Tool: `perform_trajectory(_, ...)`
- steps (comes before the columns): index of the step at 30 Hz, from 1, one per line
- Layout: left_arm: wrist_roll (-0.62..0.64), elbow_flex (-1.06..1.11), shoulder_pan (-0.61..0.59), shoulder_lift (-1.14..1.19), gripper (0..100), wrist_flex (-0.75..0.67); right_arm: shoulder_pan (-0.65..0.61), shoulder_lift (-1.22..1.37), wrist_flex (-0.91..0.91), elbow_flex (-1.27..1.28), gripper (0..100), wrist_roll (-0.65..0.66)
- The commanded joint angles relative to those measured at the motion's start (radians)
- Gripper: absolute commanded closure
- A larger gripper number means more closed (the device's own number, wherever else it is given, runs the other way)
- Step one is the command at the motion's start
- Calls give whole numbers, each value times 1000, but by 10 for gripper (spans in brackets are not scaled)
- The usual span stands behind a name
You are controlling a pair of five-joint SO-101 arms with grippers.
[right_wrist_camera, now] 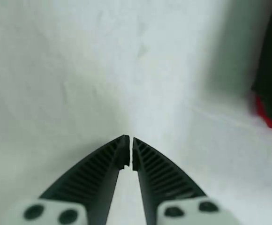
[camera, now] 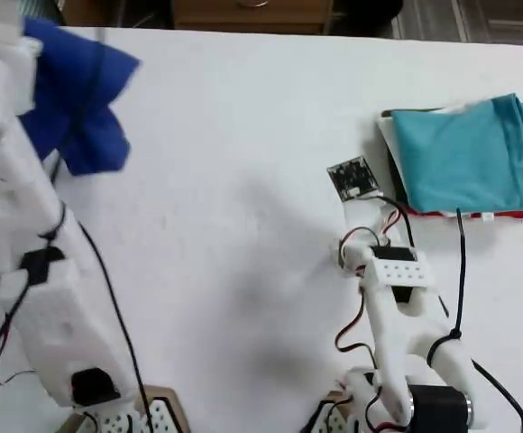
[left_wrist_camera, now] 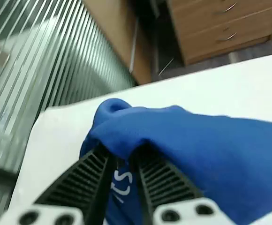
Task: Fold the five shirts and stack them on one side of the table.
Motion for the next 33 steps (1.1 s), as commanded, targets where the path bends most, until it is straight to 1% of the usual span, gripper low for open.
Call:
perform_trajectory(1, 5, 176, 103, -138, 976, 18, -5, 4, -18, -5, 978, 6)
perform_trajectory(7, -3, 674, 279, -270, 976, 14, 7, 4, -18, -5, 978, 5)
perform_trajectory(10, -5, 854, 339, -293, 976, 5, 7, 4, -18, -5, 978, 5)
perform_trajectory(13, -5, 980, 370, -293, 966, -2, 7, 4, -18, -5, 978, 5)
perform_trajectory(14, -5, 1012, 379, -293, 942, -2, 7, 4, -18, -5, 978, 5)
perform_trajectory(18, 6, 1046, 397, -299, 775, 0, 5, 5, -18, -5, 978, 5)
perform_trajectory(20, 20, 997, 382, -310, 779, 0, 5, 5, -18, -5, 978, 5)
perform_trajectory(22, 15, 923, 330, -315, 788, -2, 5, 5, -18, -5, 978, 5)
perform_trajectory(24, 15, 858, 245, -311, 787, -2, 5, 5, -18, -5, 978, 5)
perform_trajectory(26, 15, 849, 150, -310, 786, -11, 5, 5, -18, -5, 978, 5)
perform_trajectory(29, -8, 941, 26, -310, 786, -40, 5, 5, -18, -5, 978, 5)
perform_trajectory(31, -37, 1049, -25, -310, 789, -72, 5, 5, -18, -5, 978, 5)
perform_trajectory(33, -38, 1159, -58, -310, 789, -115, 5, 5, -18, -5, 978, 5)
